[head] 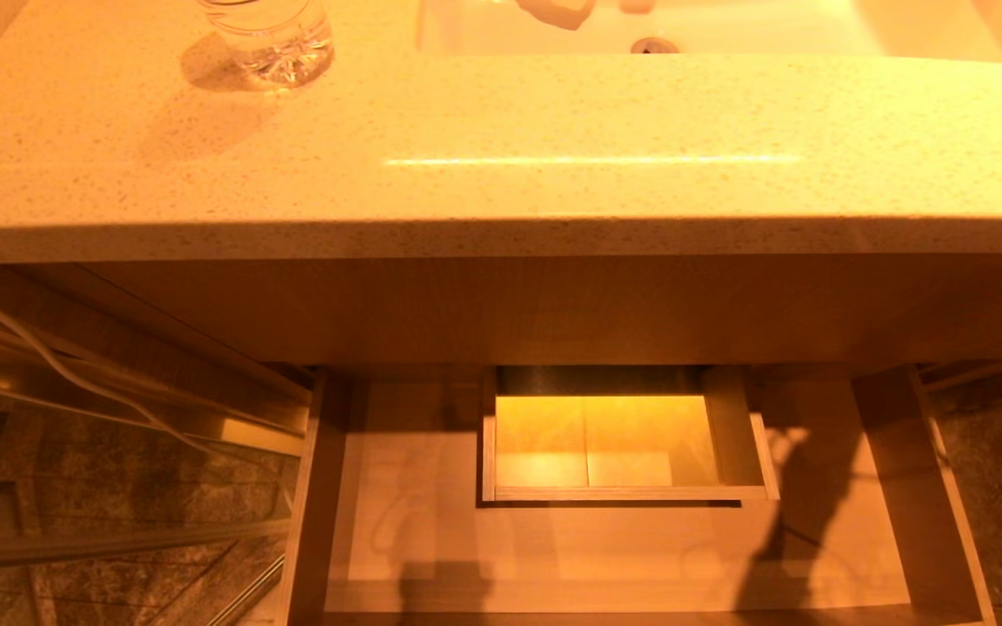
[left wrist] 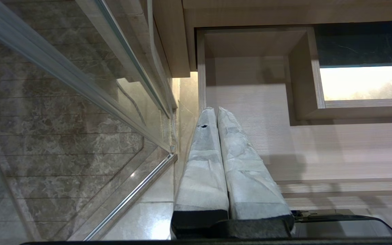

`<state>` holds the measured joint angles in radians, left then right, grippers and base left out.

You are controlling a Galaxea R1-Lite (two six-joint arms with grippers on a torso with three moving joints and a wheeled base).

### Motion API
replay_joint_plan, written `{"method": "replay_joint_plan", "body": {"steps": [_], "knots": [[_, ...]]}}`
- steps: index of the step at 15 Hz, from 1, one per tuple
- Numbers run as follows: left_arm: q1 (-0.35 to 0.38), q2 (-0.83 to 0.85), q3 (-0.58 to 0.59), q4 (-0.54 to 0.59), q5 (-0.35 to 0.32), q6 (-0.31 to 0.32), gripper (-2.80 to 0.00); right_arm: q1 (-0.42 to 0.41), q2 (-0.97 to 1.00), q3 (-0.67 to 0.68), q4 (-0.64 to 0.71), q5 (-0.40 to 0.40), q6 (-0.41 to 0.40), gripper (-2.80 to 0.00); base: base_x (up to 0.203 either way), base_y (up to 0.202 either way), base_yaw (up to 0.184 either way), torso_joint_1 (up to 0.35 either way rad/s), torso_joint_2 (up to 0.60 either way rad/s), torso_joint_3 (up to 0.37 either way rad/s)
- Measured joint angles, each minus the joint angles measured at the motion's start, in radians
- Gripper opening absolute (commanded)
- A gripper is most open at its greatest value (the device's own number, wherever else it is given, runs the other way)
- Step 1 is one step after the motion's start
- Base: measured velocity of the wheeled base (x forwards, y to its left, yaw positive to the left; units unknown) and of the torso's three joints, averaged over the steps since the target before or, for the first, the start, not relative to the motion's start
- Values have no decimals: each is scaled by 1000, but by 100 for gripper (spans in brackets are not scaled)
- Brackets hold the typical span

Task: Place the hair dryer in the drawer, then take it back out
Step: Pick up the hairdryer

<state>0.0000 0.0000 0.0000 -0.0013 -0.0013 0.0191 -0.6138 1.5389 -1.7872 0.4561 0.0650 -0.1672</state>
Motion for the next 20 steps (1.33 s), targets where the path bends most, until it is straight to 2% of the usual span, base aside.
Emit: {"method": "replay_joint_plan", "body": {"steps": [4,10,14,20], "knots": [[0,0,0,0,0,0,-280,-5,-12,-2,146,-3,0,0,0,0,0,0,0,0],[0,0,0,0,0,1,-280,-5,-24,0,153,0,-15,0,0,0,0,0,0,0],[0,0,0,0,0,0,-280,-4,-20,-31,159,1,-68,0,0,0,0,0,0,0],[0,0,0,0,0,0,-280,-6,5,-64,163,0,-59,0,0,0,0,0,0,0]]}}
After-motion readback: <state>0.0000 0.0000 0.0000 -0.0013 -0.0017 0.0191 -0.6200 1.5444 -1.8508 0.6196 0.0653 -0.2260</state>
